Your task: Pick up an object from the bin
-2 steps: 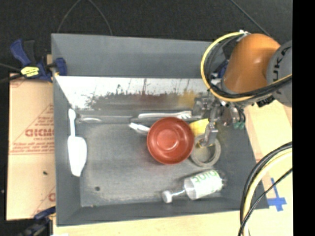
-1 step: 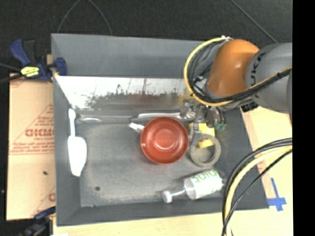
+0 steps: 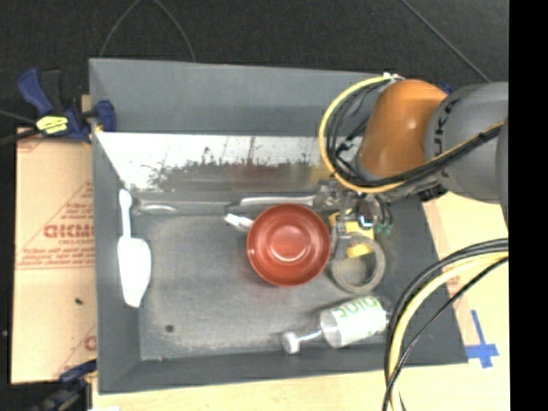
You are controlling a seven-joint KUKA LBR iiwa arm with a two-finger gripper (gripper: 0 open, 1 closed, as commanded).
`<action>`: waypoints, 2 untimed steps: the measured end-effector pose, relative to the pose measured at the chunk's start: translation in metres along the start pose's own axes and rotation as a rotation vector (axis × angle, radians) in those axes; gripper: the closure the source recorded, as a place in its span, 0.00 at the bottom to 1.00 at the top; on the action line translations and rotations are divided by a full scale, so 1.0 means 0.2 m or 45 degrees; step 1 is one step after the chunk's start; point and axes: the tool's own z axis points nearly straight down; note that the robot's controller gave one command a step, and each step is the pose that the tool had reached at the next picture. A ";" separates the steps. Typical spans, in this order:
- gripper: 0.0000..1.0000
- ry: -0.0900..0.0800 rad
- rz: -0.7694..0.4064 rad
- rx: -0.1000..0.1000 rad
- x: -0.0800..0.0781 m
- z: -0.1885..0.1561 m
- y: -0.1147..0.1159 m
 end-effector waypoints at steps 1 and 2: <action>0.00 0.002 0.092 -0.005 0.00 0.17 0.14; 0.00 -0.003 0.039 0.002 -0.06 0.17 0.13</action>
Offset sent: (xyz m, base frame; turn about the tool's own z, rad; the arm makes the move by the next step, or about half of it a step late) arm 0.0135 0.0262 -0.0343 0.0312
